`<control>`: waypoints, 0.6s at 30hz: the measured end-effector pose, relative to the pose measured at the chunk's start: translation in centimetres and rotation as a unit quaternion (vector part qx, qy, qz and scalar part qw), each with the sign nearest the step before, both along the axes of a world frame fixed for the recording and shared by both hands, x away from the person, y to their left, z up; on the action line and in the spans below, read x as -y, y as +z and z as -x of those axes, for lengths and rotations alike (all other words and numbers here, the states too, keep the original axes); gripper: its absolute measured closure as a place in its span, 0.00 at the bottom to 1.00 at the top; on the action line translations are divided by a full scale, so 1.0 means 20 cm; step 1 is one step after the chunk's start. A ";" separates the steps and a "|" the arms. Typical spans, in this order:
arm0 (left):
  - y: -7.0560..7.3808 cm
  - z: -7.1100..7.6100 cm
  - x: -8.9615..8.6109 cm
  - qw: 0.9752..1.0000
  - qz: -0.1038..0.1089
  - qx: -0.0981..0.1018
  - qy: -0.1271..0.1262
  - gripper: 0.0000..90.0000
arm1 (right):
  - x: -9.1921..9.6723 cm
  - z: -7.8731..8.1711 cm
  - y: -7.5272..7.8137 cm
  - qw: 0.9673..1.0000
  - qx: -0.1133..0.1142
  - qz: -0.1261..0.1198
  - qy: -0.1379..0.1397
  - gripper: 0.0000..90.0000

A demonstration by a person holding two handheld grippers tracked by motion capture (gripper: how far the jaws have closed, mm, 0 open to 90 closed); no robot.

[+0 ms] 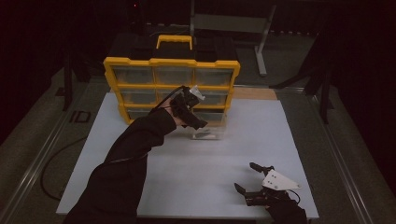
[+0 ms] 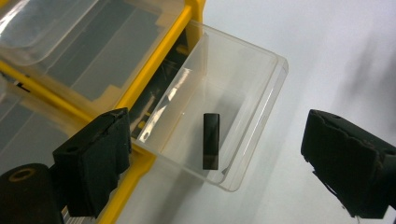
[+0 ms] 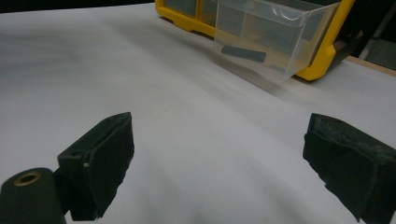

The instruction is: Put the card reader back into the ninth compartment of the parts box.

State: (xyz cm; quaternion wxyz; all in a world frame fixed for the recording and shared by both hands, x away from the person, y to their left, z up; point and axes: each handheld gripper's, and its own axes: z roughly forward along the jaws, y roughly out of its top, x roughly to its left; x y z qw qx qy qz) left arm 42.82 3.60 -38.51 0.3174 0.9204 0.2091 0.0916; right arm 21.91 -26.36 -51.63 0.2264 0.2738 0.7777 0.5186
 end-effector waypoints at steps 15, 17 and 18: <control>0.01 0.06 -0.06 1.000 0.013 0.000 -0.023 0.01 | -0.01 -0.01 0.00 1.000 -0.002 0.001 0.004 0.10; 0.00 0.06 -0.08 1.000 0.015 0.000 -0.022 0.00 | 0.00 -0.01 0.00 1.000 -0.002 0.001 0.004 0.10; 0.00 0.07 -0.09 1.000 0.017 0.000 -0.023 0.00 | 0.00 -0.01 0.00 1.000 -0.002 0.001 0.004 0.10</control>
